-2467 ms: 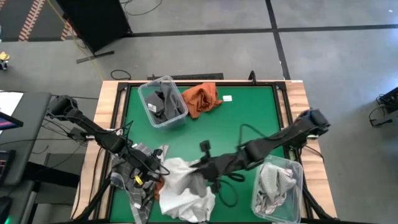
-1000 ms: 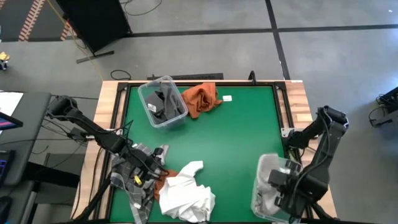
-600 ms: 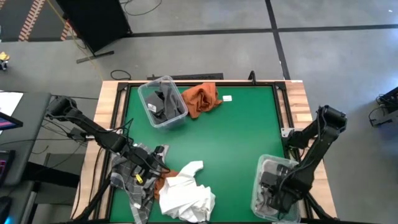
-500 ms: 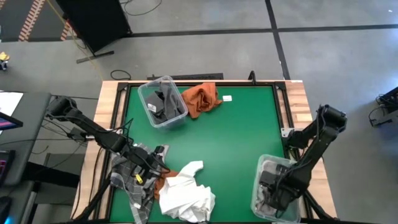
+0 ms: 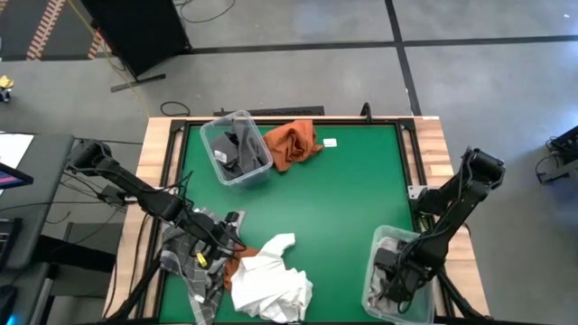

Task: Sort towels by color in basket
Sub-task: Put the light gray towel into the bottom transparent bin, then put the white towel into the bottom transparent bin

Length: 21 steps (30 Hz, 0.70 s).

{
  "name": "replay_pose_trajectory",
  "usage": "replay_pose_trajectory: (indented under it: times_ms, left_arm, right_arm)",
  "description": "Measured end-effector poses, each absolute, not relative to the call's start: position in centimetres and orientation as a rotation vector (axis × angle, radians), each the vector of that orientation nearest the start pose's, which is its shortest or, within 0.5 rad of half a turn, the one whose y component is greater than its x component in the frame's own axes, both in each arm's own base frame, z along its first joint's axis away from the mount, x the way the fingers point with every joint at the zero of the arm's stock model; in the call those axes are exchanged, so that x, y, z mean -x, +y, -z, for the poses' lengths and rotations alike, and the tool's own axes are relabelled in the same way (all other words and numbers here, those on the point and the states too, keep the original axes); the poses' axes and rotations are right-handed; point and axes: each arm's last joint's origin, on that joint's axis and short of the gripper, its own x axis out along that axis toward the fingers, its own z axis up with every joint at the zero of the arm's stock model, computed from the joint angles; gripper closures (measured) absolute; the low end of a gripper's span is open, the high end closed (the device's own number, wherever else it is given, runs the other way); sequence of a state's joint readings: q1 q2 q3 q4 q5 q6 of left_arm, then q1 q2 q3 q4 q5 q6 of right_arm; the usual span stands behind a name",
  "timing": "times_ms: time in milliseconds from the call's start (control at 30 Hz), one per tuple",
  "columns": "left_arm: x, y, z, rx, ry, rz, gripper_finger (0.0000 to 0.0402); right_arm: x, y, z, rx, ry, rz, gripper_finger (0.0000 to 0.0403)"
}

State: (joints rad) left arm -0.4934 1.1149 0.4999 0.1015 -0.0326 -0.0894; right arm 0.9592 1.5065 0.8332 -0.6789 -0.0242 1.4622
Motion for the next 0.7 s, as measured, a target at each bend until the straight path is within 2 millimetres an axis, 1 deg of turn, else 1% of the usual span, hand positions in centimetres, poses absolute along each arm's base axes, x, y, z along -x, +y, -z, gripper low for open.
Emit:
replay_pose_trajectory:
  times_ms: [67, 133, 367, 467, 567, 700]
  left_arm:
    - [-19.7, -10.5, -20.2, -0.048, 0.506, 0.430, 0.0219]
    - [-19.8, -10.5, -20.3, -0.054, 0.488, 0.435, 0.0219]
    - [-20.0, -10.9, -21.0, -0.032, 0.411, 0.503, 0.0219]
    - [-20.1, -11.2, -21.6, -0.008, 0.352, 0.570, 0.0219]
    - [-20.0, -11.5, -22.0, 0.006, 0.312, 0.625, 0.0219]
    - [-19.9, -11.7, -22.2, -0.001, 0.298, 0.636, 0.0219]
  right_arm:
    - [-14.4, 20.6, -17.4, -0.568, 1.469, 0.213, 0.0331]
    - [-14.3, 20.4, -18.3, -0.567, 1.470, 0.225, 0.0305]
    - [-14.3, 19.1, -23.3, -0.570, 1.412, 0.259, 0.0178]
    - [-14.1, 18.5, -25.3, -0.587, 1.379, 0.256, 0.0136]
    - [-13.9, 17.8, -27.0, -0.603, 1.332, 0.249, 0.0114]
    - [-13.8, 16.9, -29.2, -0.627, 1.246, 0.225, 0.0107]
